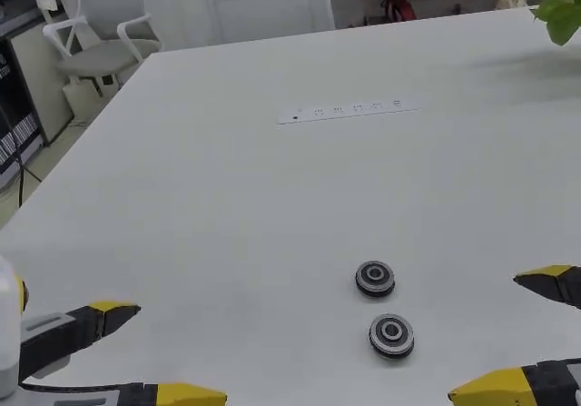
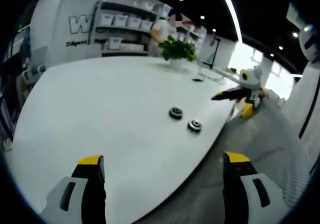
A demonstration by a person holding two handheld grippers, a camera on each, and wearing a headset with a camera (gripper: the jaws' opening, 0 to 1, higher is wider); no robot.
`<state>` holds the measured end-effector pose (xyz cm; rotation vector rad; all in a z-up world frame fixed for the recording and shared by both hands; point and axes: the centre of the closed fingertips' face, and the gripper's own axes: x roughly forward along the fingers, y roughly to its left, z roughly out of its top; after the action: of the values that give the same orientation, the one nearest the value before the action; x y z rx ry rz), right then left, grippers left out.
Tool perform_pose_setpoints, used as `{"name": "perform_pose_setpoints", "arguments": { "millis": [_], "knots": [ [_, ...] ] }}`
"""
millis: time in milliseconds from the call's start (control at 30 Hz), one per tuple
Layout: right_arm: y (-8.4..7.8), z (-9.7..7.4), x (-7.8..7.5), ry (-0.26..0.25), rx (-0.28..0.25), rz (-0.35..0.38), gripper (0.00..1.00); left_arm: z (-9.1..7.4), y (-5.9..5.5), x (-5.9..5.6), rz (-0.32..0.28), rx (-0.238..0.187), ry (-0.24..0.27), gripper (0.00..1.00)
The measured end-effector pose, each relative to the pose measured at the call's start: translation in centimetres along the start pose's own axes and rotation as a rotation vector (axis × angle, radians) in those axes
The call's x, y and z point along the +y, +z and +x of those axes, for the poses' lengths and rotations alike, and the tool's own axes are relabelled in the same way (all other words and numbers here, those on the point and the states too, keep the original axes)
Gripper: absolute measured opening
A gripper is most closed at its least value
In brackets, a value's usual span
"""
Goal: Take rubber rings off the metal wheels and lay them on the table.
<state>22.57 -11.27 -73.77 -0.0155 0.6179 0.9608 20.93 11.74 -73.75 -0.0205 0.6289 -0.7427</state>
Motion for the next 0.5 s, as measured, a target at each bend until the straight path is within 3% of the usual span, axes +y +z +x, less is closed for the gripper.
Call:
{"name": "perform_pose_setpoints", "arguments": {
  "millis": [333, 400, 500],
  "knots": [
    [0.10, -0.22, -0.25, -0.008, -0.012, 0.011, 1.00, -0.04, 0.22, -0.29, 0.012, -0.008, -0.011, 1.00],
    [-0.05, -0.44, -0.62, -0.026, 0.004, -0.027, 1.00, -0.06, 0.10, -0.49, 0.019, 0.000, -0.021, 1.00],
    [0.09, -0.61, -0.64, -0.027, 0.001, -0.032, 1.00, -0.15, 0.07, -0.94, 0.075, 0.022, -0.037, 1.00]
  ]
}}
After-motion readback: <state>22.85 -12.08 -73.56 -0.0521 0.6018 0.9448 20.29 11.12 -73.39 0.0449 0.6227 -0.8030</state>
